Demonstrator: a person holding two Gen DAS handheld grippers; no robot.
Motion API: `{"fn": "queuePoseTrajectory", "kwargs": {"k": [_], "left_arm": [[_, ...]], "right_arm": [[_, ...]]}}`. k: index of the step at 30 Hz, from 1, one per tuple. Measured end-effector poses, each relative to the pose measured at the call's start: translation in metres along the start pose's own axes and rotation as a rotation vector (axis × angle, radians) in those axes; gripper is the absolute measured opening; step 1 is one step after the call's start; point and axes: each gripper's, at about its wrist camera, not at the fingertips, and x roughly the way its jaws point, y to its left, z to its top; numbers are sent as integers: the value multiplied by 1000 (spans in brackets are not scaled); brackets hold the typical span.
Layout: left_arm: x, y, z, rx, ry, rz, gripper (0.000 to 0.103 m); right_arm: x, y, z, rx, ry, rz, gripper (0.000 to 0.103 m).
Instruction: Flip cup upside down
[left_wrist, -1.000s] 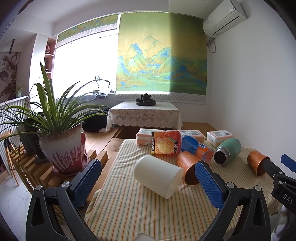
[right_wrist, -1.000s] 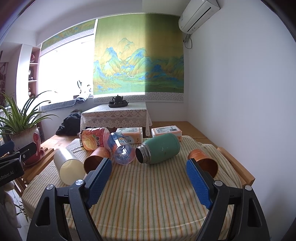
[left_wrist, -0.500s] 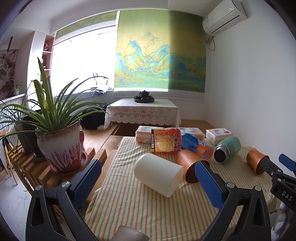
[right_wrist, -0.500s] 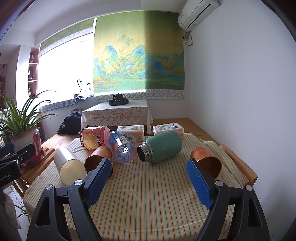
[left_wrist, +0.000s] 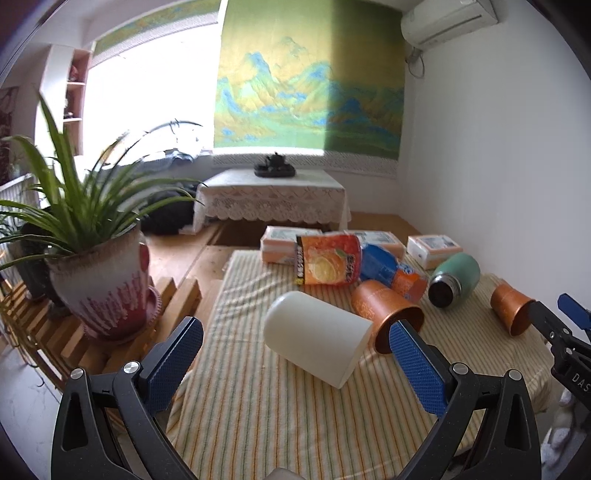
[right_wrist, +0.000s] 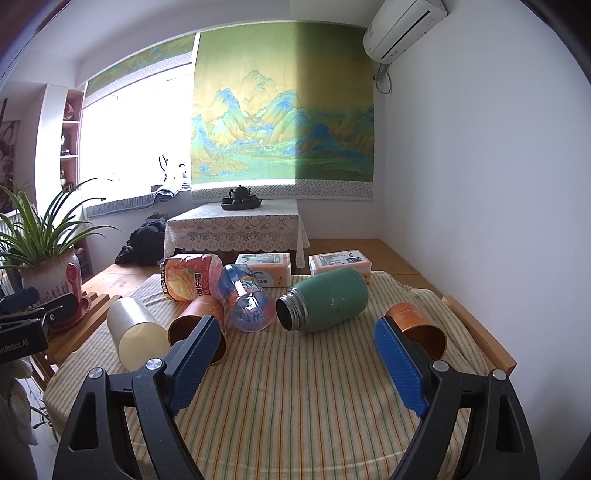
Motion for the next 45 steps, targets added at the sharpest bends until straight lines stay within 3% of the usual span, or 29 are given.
{"fn": "queuePoseTrajectory", "kwargs": {"k": [7, 13, 21, 25, 33, 45], "left_arm": [[35, -9, 29, 117, 102, -59, 102], [65, -17, 45, 227, 148, -39, 102], [121, -33, 70, 340, 266, -87, 102], [149, -40, 90, 356, 308, -108, 102], [194, -70, 113, 505, 383, -123, 102], [273, -95, 150, 454, 534, -172, 102]], "right_arm": [[10, -10, -2, 35, 25, 17, 83], [20, -19, -6, 28, 54, 8, 83], [28, -30, -8, 30, 63, -10, 84], [37, -35, -5, 50, 113, 31, 84], [64, -31, 6, 10, 243, 124, 85], [75, -46, 6, 80, 261, 130, 85]]}}
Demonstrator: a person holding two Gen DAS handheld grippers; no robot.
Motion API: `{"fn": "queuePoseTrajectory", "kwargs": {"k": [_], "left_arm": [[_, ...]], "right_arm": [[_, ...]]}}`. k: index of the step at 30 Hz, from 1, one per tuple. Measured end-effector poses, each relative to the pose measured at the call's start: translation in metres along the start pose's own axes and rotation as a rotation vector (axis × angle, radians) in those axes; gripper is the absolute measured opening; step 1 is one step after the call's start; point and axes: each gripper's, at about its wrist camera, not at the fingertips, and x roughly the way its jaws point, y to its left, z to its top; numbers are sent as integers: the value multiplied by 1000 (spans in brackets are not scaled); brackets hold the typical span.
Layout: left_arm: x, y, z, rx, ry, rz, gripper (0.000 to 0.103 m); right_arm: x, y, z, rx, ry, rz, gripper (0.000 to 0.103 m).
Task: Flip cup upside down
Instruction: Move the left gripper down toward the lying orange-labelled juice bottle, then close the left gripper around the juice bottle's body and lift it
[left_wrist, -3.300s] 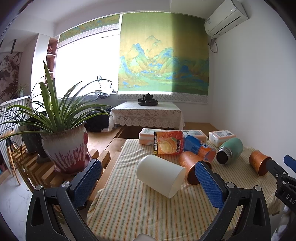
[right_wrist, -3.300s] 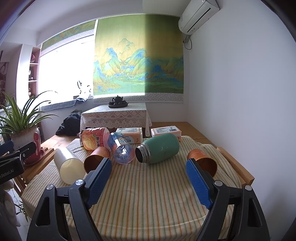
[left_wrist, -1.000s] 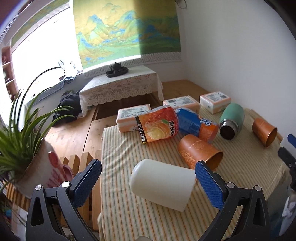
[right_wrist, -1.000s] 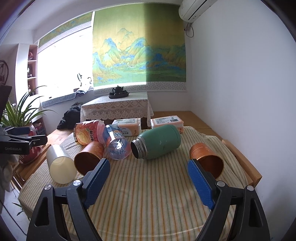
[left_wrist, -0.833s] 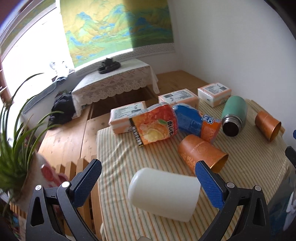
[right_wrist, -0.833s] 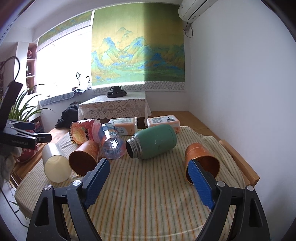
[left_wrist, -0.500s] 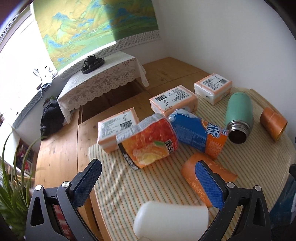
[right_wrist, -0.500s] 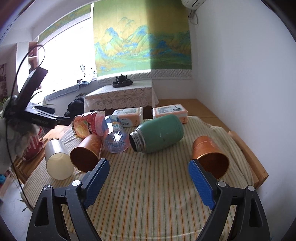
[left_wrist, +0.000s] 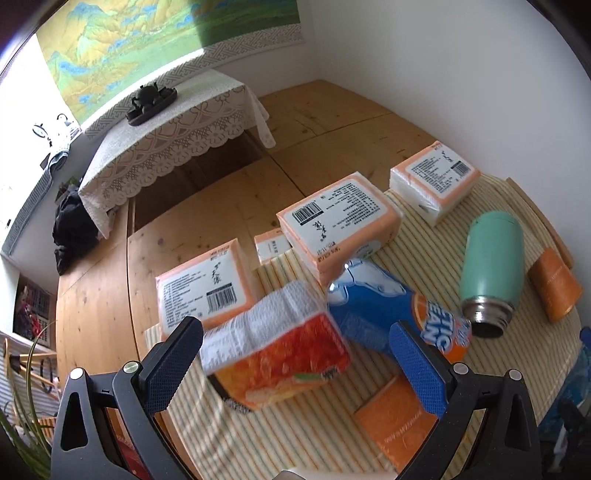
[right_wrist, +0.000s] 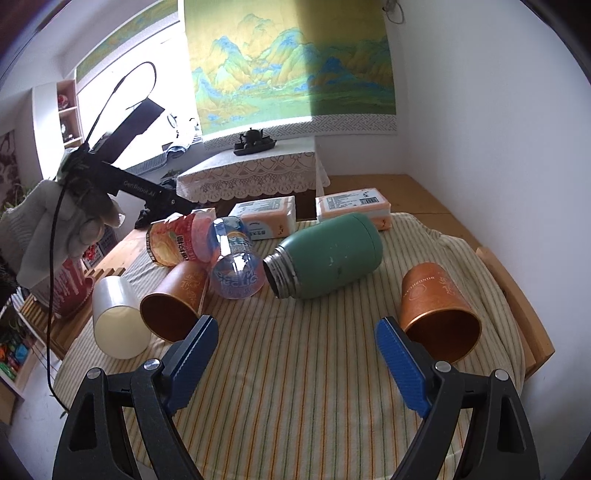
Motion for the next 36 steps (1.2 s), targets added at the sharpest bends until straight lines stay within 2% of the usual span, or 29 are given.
{"fn": "queuePoseTrajectory", "kwargs": {"k": [5, 8, 11, 14, 22, 24, 27, 29, 31, 33, 36], "left_arm": [[23, 12, 14, -93, 37, -143, 102], [40, 18, 16, -151, 75, -185, 102], [52, 17, 15, -154, 110, -169, 102], [57, 22, 13, -177, 121, -188, 101], [52, 38, -4, -187, 137, -162, 99], [37, 39, -6, -152, 122, -151, 100], [17, 25, -12, -8, 108, -66, 102], [9, 9, -19, 125, 125, 10, 102], [9, -3, -24, 214, 158, 44, 102], [12, -14, -29, 283, 189, 85, 102], [21, -21, -33, 331, 218, 88, 102]], "right_arm": [[-2, -7, -5, 6, -8, -9, 85], [-3, -11, -6, 7, -13, -24, 85], [-3, -16, -6, 22, -15, -34, 85], [-2, -20, -4, 41, -15, -35, 85], [5, -12, -6, 28, -6, -21, 85], [4, -11, -6, 31, -5, -13, 85], [4, -12, -6, 41, -9, -8, 85], [6, -14, -6, 64, 0, 9, 85], [8, -17, -6, 88, 7, 20, 85], [11, -19, -6, 95, 6, 14, 85], [12, -22, -6, 108, -1, 7, 85]]}}
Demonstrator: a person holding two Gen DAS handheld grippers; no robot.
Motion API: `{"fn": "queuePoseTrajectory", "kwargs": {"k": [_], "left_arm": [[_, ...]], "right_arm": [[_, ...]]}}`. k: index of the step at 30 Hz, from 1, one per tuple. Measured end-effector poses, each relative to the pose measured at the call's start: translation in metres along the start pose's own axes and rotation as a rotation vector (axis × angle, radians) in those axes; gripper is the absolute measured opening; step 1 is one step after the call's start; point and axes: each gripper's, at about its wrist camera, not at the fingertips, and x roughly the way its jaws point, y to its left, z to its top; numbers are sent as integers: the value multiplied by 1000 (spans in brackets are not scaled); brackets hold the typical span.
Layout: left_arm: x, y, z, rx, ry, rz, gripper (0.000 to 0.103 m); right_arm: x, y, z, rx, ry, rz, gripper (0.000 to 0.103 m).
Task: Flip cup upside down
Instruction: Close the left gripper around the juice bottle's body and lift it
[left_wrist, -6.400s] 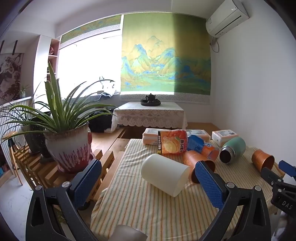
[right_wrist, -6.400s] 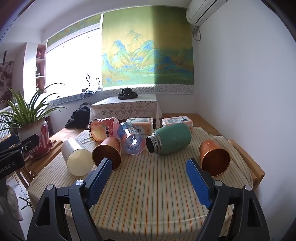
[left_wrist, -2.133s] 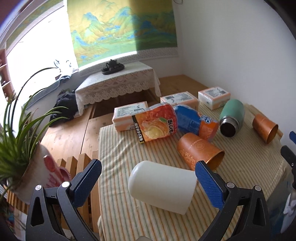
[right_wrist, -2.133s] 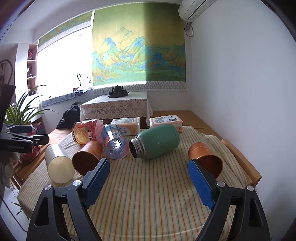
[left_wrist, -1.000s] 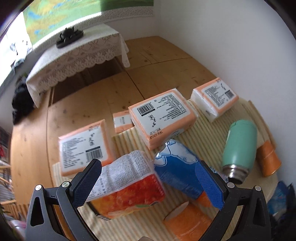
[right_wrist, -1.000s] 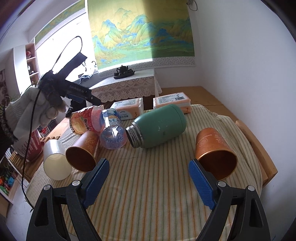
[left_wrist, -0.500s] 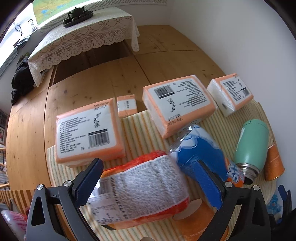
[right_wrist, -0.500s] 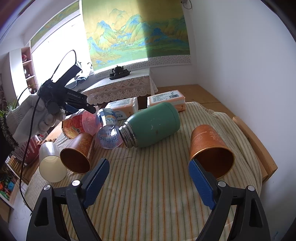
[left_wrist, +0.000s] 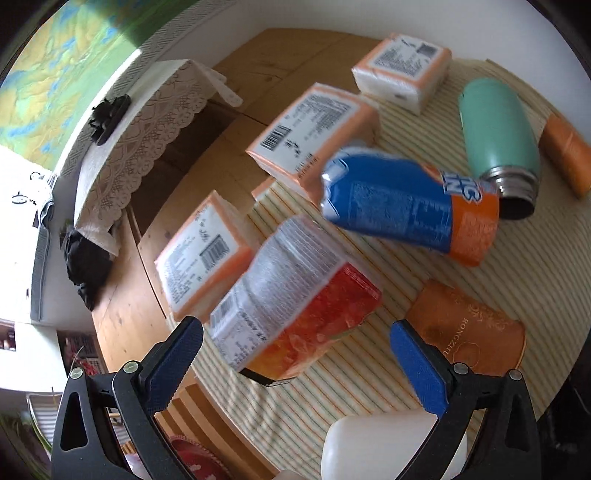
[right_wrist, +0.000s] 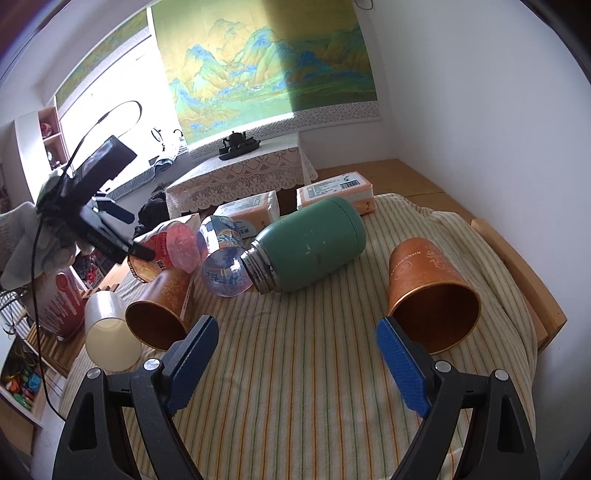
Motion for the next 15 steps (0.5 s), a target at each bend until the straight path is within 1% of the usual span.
{"fn": "queuePoseTrajectory", "kwargs": {"k": [1, 7, 12, 14, 15], "left_arm": [[3, 0, 1, 1, 0, 8, 102], [19, 8, 14, -45, 2, -47, 102], [31, 12, 21, -57, 3, -62, 102], [35, 12, 21, -52, 1, -63, 101], [36, 12, 22, -57, 1, -66, 99]], "right_arm": [[0, -2, 1, 9, -4, -1, 85], [3, -16, 2, 43, 2, -8, 85], [3, -24, 1, 74, -3, -24, 85], [2, -25, 1, 77, -10, -43, 85], [2, -26, 1, 78, -12, -46, 85]]}}
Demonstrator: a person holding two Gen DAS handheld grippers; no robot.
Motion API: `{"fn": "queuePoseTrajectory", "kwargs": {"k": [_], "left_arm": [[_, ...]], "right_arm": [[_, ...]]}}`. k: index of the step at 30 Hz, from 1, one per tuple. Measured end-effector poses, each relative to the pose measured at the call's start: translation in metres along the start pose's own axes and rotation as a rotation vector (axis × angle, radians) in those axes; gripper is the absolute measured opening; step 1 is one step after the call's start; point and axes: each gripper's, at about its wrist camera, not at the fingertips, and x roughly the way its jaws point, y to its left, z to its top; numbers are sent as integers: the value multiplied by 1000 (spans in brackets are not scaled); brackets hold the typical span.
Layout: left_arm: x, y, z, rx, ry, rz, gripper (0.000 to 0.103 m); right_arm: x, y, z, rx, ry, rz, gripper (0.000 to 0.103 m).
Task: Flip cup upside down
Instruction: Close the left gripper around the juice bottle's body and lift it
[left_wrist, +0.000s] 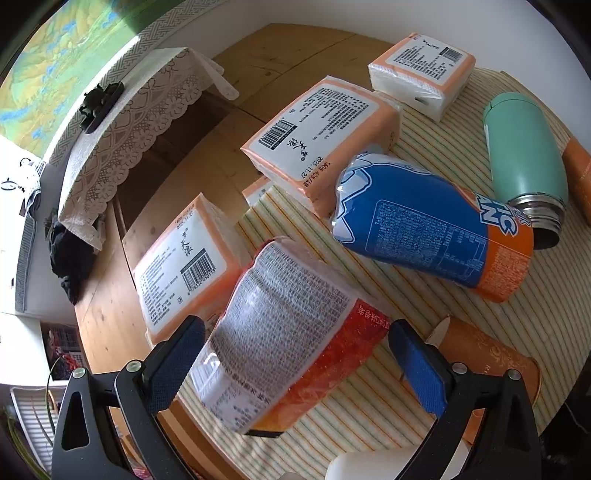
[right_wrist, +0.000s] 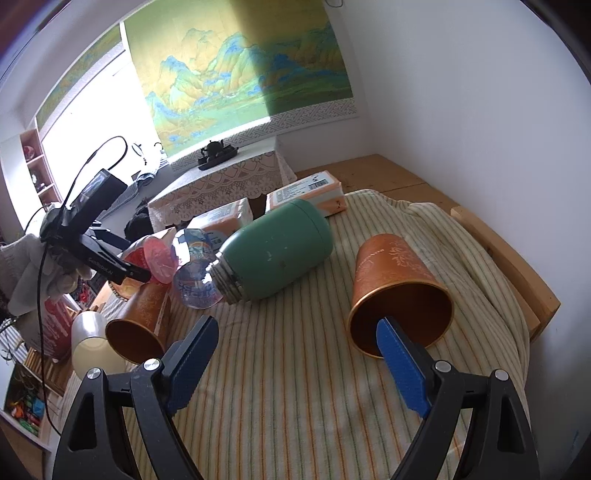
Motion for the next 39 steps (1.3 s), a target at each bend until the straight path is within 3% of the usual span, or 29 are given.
{"fn": "queuePoseTrajectory", "kwargs": {"k": [18, 23, 29, 39], "left_arm": [[2, -3, -5, 24, -23, -1, 99], [10, -10, -10, 50, 12, 31, 99], [6, -2, -14, 13, -18, 8, 94], [-20, 7, -23, -13, -71, 75, 92]], "right_arm": [[-1, -1, 0, 26, 22, 12, 85], [-2, -1, -2, 26, 30, 11, 85], [0, -2, -3, 35, 41, 9, 85], [-3, 1, -4, 40, 37, 6, 85]]}}
